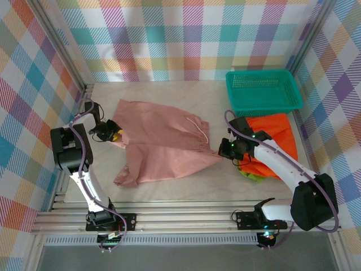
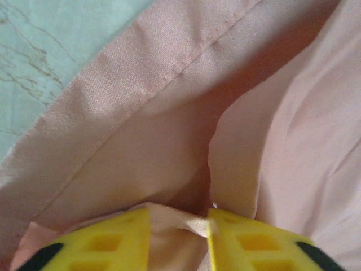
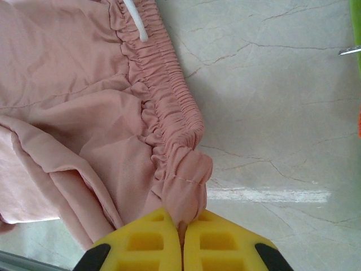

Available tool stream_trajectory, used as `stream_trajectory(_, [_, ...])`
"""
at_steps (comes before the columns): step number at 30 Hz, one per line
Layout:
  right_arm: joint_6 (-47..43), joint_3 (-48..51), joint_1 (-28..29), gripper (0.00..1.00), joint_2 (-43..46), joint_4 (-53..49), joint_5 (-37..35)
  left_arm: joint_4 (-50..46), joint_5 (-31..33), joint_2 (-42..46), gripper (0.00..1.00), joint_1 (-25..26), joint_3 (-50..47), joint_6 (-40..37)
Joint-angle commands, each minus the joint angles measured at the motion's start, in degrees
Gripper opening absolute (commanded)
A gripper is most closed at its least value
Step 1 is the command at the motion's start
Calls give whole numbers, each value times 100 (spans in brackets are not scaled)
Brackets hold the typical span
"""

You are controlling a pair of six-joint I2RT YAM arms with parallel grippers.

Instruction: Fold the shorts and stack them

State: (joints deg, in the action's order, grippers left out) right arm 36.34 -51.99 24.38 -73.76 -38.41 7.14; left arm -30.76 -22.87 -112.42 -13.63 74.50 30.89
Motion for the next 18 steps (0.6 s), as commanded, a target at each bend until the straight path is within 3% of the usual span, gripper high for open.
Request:
stream_trajectory(1, [-127, 92, -21, 0, -14, 34, 86, 82, -281, -78, 37, 11, 247, 162])
stream_trajectory(7, [-140, 109, -20, 0, -58, 40, 90, -115, -289, -268, 37, 58, 399, 151])
stream_trajectory(15, [-153, 101, -16, 0, -113, 40, 104, -238, -244, -491, 26, 136, 322, 143])
stream_trajectory(18, [-154, 99, -21, 0, -143, 38, 107, -268, -279, -533, 10, 169, 362, 151])
